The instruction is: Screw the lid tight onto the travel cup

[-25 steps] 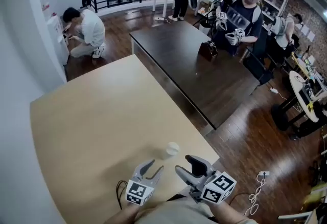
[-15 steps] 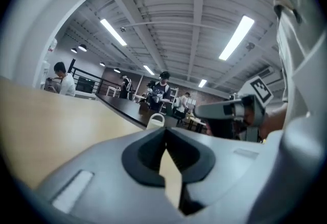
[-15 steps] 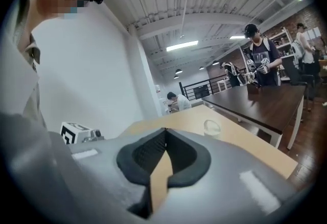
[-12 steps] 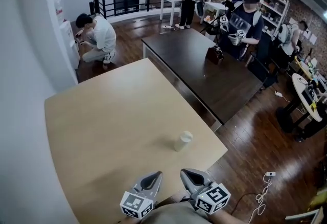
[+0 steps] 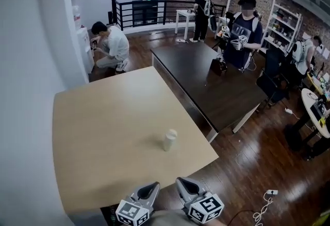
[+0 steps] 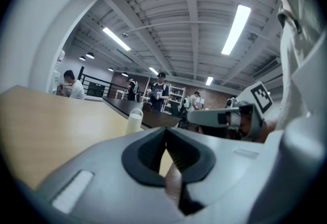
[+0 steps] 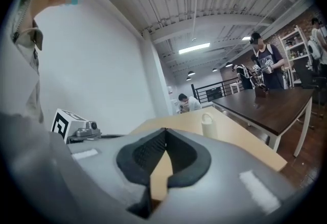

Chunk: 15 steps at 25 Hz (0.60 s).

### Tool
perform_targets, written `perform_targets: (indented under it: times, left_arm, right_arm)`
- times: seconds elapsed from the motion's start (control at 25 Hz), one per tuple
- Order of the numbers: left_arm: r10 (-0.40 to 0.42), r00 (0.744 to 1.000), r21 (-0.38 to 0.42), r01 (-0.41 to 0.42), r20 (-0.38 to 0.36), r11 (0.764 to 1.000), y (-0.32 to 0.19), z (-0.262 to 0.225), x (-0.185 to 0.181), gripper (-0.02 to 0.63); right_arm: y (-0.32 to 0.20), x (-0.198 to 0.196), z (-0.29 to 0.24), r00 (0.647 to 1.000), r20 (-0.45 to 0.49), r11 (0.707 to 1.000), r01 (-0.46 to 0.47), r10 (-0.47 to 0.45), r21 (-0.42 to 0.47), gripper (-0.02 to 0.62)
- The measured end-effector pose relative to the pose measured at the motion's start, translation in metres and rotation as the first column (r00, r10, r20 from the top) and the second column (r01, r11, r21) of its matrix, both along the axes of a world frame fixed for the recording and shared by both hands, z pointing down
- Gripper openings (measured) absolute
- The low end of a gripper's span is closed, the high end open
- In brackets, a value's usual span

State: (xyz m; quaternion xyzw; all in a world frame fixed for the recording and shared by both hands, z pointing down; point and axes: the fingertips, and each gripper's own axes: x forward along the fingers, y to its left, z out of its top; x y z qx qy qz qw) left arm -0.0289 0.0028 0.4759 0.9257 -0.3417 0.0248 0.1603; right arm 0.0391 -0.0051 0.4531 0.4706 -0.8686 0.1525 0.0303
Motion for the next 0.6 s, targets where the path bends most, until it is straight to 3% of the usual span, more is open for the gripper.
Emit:
perform_targets:
  times: [0.28, 0.48, 0.6]
  left_arm:
    - [-0.074, 0.996, -0.006, 0.074, 0.04, 0.997, 0.088, 0.004, 0.065, 0.002]
    - [-0.13, 0.986, -0.024, 0.133, 0.104, 0.991, 0.131, 0.003, 0.067, 0.002]
    - [-0.148, 0.98, 0.009, 0.148, 0.131, 0.989, 0.15, -0.003, 0.068, 0.002]
  right_arm:
    - [0.074, 0.05, 0.031, 0.996, 0.037, 0.996, 0.081, -0.079, -0.048, 0.002]
    - [0.116, 0.055, 0.024, 0.99, 0.064, 0.991, 0.128, -0.126, -0.028, 0.002]
    - [0.132, 0.06, 0.018, 0.99, 0.07, 0.992, 0.124, -0.123, -0.009, 0.002]
